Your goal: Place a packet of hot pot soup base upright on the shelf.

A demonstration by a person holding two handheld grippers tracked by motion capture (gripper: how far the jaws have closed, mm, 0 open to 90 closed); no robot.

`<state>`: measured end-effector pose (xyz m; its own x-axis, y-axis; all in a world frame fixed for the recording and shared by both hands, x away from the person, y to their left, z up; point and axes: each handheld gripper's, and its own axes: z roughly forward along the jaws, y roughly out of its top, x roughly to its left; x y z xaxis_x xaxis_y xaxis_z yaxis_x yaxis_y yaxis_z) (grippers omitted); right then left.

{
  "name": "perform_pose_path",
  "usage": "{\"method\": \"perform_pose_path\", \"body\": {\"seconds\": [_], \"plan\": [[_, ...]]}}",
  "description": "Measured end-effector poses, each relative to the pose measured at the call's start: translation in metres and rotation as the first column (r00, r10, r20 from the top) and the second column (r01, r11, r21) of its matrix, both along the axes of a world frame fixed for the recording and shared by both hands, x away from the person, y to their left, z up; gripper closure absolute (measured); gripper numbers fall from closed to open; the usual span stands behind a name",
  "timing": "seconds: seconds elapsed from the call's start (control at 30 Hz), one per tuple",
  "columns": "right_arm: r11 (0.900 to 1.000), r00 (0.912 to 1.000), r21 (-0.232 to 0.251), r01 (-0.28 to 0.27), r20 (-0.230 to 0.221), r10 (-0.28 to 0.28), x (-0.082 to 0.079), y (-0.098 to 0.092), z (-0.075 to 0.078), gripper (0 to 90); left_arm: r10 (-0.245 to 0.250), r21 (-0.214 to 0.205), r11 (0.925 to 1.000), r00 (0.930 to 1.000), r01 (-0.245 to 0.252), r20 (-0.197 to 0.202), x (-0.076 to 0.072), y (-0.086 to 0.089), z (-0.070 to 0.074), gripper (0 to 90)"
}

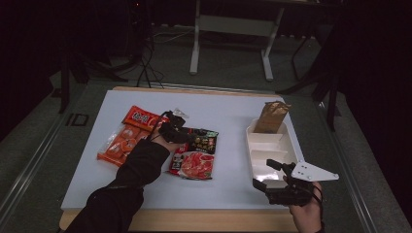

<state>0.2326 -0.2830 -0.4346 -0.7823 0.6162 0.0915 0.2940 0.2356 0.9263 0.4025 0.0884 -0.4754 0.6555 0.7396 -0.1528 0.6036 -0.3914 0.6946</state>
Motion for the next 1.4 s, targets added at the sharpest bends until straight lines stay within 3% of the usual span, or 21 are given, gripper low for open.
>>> {"method": "perform_pose_path", "body": {"seconds": [0.2,0.3,0.4,0.47,0.63,0.67,0.93,1.13,1.3,1.33,1.4], "plan": [[1.0000,1.0000,-0.006,-0.002,-0.004,0.002,0.001,0.000,-0.002,14.9,0.099,0.001,0.9951,0.9951,-0.099,-0.008,0.015,0.016,-0.014,50.9],[1.0000,1.0000,-0.007,-0.003,-0.004,0.003,0.001,0.000,-0.002,14.9,0.143,0.022,0.9896,0.9897,-0.142,-0.013,0.020,0.021,-0.022,48.0],[1.0000,1.0000,-0.009,-0.003,-0.007,0.003,0.001,0.000,-0.003,14.9,0.177,0.004,0.9842,0.9839,-0.177,-0.026,0.022,0.025,-0.029,48.0],[1.0000,1.0000,-0.009,-0.004,-0.008,0.004,0.002,0.000,-0.003,14.9,0.182,-0.003,0.9832,0.9819,-0.183,-0.051,0.024,0.026,-0.033,48.0],[0.9999,0.9999,-0.012,-0.006,-0.009,0.005,0.002,0.001,-0.004,14.9,0.202,0.024,0.9794,0.9766,-0.201,-0.074,0.029,0.023,-0.043,48.0],[0.9999,0.9999,-0.013,-0.006,-0.009,0.005,0.002,0.001,-0.004,14.9,0.199,0.006,0.9798,0.9759,-0.200,-0.088,0.030,0.023,-0.045,48.0],[0.9999,0.9999,-0.015,-0.005,-0.014,0.005,0.002,0.000,-0.005,14.9,0.198,0.033,0.9801,0.9749,-0.196,-0.102,0.035,0.013,-0.056,47.5],[0.9999,0.9999,-0.014,-0.006,-0.009,0.005,0.002,0.000,-0.004,14.9,0.181,0.023,0.9835,0.9779,-0.180,-0.104,0.034,0.011,-0.059,55.6],[0.9998,0.9999,-0.016,-0.008,-0.010,0.008,0.002,0.000,-0.004,14.9,0.190,0.037,0.9818,0.9742,-0.186,-0.122,0.033,0.007,-0.058,64.3],[0.9998,0.9999,-0.018,-0.010,-0.011,0.010,0.002,0.001,-0.004,14.9,0.198,0.064,0.9794,0.9742,-0.192,-0.109,0.033,0.007,-0.057,69.2],[0.9997,0.9998,-0.019,-0.015,-0.011,0.014,0.002,0.002,-0.004,14.9,0.184,0.068,0.9817,0.9770,-0.178,-0.108,0.032,0.006,-0.056,79.3]]}}
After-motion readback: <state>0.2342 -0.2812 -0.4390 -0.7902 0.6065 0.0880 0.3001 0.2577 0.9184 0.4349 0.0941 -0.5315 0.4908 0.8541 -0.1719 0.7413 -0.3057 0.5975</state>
